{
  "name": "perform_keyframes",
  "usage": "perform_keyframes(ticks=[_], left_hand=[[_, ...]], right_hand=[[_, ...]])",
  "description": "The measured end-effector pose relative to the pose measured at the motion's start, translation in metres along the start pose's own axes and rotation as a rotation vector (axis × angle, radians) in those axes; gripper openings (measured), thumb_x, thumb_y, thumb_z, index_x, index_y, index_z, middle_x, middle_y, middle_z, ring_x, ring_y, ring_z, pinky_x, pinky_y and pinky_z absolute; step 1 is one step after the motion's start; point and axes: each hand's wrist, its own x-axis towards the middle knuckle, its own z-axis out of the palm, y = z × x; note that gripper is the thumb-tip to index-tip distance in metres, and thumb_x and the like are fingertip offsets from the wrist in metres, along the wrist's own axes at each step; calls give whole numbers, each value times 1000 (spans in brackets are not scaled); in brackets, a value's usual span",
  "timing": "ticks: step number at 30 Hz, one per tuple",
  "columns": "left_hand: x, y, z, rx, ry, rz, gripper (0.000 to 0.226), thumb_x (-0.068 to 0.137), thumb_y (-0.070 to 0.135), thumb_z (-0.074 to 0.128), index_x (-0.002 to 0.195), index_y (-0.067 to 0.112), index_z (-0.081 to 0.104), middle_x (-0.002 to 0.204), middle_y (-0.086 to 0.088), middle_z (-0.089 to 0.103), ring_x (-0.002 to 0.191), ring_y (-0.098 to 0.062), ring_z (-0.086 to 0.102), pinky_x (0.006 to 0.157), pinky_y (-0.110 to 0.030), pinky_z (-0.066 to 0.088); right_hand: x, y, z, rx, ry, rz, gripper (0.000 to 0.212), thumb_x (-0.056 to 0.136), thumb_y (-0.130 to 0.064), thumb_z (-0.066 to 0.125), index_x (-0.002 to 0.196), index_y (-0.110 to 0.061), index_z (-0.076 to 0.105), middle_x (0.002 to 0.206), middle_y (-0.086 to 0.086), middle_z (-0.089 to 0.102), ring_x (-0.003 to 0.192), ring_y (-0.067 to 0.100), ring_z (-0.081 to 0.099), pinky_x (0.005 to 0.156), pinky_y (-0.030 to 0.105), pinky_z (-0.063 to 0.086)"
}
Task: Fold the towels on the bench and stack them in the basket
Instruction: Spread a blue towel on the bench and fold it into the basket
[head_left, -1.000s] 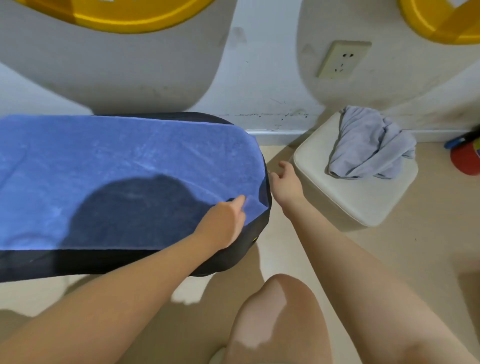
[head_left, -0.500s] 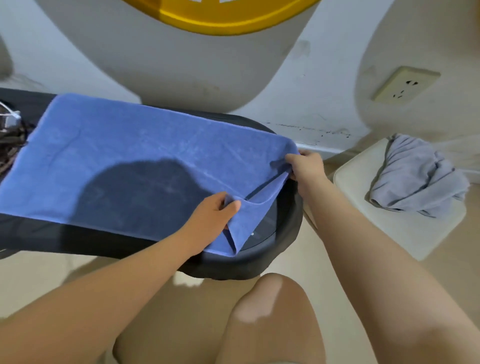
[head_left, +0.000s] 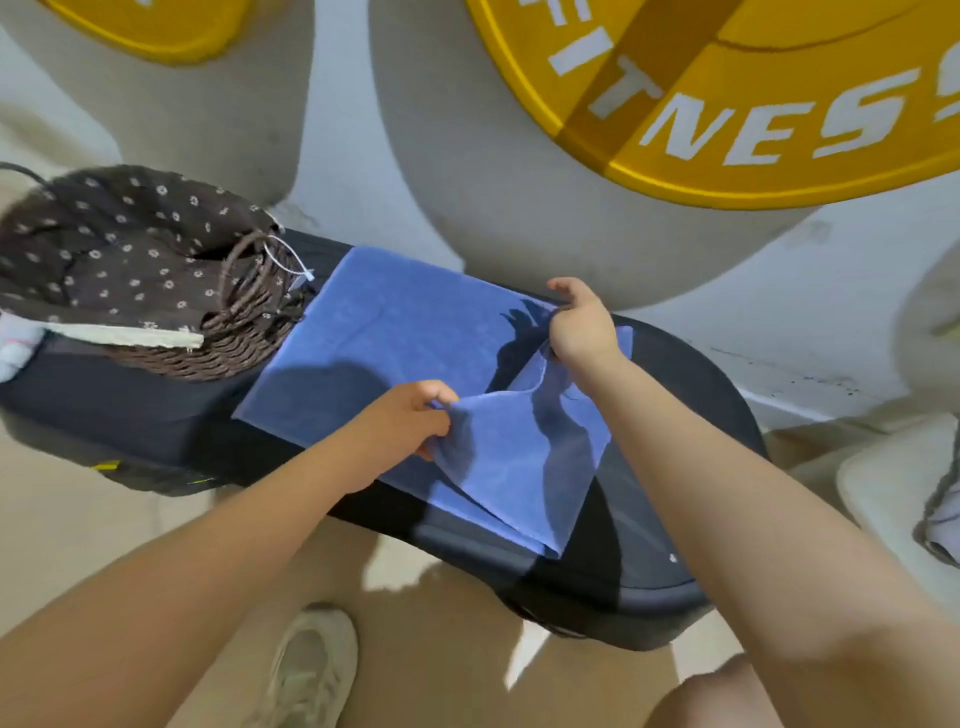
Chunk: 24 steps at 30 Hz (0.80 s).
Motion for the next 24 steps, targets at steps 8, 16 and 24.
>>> perform_keyframes(ticks=[8,16,24], left_hand=[[-5,-59,-55,47,229,-49,15,82,2,37,68,5,41,71,-12,40,69,-22,42,69,-40,40],[6,-76,-74,-12,395,-24,40,95,12,38,57,17,26,59,0,28,58,-15,31,56,-26,30],[10,-86,-104,469,484,161,41,97,22,38,57,18,30,48,-3,32,45,-22,31,46,-30,22]], right_hand=[[18,-31,66,-320,92,-77,32,82,4,41,109,-1,57,108,11,62,96,31,58,76,34,48],[41,-30,86,-551,31,119,37,81,-4,56,55,-10,30,54,4,35,47,19,31,44,25,25],[68,-66,128,-58,131,-67,30,79,-7,51,59,-19,32,60,3,47,47,18,48,55,26,42]])
